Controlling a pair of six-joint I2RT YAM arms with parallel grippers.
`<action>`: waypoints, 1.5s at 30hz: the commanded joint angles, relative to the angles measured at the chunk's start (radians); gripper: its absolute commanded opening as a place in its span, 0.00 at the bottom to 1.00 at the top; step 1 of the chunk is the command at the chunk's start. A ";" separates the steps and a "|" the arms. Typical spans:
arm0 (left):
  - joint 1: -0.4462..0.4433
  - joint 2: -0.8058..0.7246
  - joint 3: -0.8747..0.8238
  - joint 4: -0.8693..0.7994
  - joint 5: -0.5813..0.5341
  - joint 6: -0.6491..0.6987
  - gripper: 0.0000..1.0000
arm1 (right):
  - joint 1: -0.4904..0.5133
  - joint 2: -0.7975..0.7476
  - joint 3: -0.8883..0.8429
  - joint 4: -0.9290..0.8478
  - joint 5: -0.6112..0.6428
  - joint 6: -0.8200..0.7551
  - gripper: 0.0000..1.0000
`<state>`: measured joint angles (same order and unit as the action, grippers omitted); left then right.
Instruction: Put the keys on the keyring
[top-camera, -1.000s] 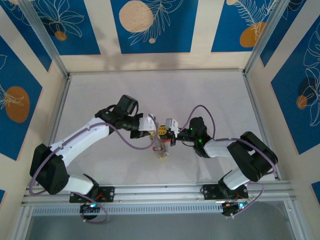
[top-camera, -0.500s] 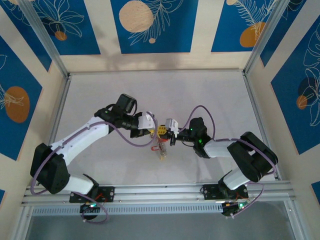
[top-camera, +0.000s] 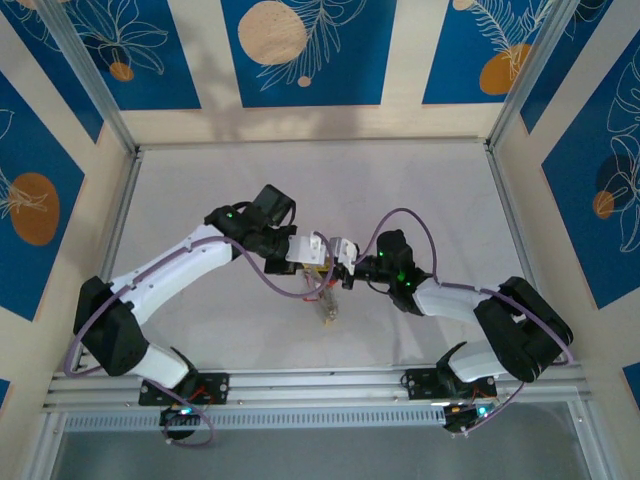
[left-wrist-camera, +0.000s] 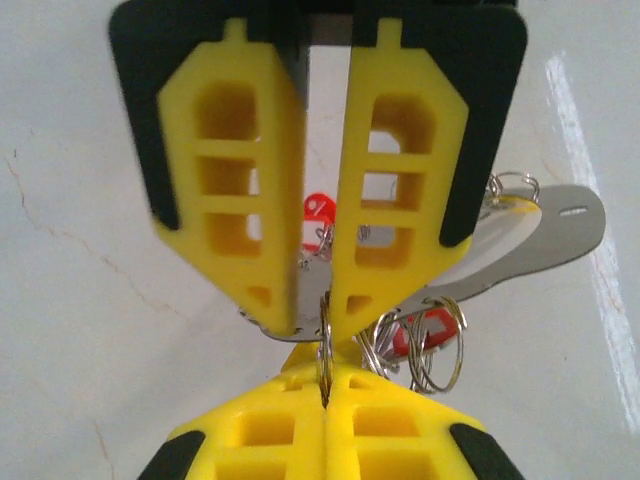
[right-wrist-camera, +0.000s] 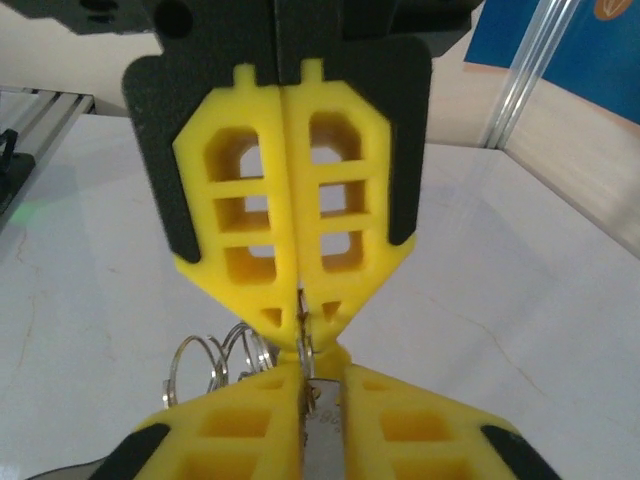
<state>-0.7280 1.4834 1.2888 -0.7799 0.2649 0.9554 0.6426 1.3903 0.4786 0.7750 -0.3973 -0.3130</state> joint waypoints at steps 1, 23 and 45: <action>-0.025 0.010 0.046 -0.035 -0.002 0.015 0.00 | 0.009 0.006 0.027 -0.020 0.000 0.005 0.00; 0.140 -0.105 -0.202 0.274 0.388 -0.125 0.20 | -0.011 0.163 -0.074 0.583 -0.046 0.292 0.00; 0.023 -0.035 -0.001 -0.035 0.062 0.052 0.00 | 0.018 0.078 0.016 0.140 -0.002 0.104 0.20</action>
<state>-0.6724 1.4258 1.2324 -0.7235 0.3817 0.9546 0.6491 1.4677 0.4679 0.9966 -0.4252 -0.1673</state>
